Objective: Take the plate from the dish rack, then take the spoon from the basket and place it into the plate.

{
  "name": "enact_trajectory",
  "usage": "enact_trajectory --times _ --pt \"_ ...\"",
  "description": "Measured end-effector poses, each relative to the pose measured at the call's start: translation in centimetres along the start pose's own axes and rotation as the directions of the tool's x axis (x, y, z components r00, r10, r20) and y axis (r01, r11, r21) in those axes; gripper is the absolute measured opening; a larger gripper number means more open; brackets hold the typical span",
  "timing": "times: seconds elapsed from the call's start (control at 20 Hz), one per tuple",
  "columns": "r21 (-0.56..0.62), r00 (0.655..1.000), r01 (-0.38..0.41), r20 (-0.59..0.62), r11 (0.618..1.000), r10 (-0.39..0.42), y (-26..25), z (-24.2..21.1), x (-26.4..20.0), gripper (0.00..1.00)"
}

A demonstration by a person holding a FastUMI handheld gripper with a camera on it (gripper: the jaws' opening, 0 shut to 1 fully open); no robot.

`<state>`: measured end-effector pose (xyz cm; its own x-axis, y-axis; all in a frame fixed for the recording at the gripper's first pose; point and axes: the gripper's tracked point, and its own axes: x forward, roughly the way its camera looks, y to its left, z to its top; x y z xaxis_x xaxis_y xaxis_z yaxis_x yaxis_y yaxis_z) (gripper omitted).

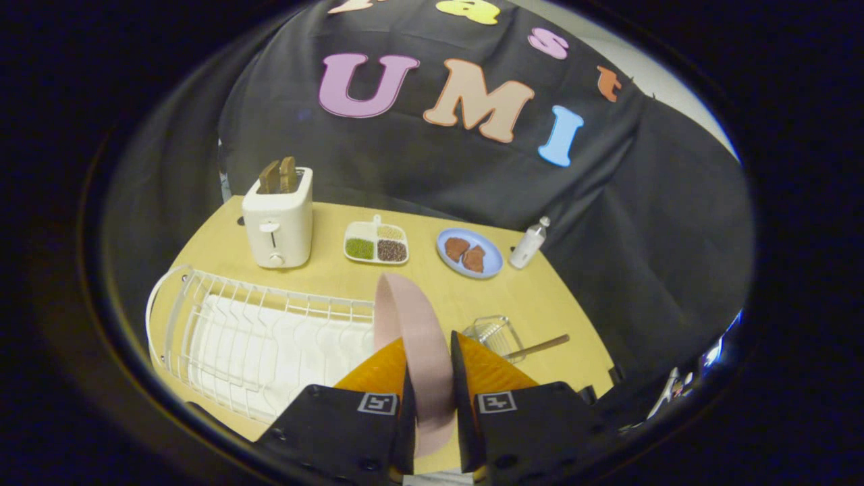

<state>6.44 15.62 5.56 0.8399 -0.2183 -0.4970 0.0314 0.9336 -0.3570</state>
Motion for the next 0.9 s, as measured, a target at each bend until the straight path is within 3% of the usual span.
enact_trajectory --times 0.15,0.3,0.5,0.7,0.9 --pt "0.051 0.999 -0.024 0.043 0.998 0.022 0.2 0.8 -0.8 0.20" --pt "0.105 0.996 0.015 0.090 0.994 -0.025 -1.9 1.6 -1.4 0.19" --pt "0.220 0.987 0.006 0.155 0.976 -0.042 -5.2 2.6 -3.6 0.20" --pt "0.339 0.973 0.059 0.192 0.939 -0.130 -11.4 1.2 -6.0 0.20" --pt "0.452 0.960 0.151 0.145 0.879 -0.240 -16.8 -3.8 -6.2 0.19"
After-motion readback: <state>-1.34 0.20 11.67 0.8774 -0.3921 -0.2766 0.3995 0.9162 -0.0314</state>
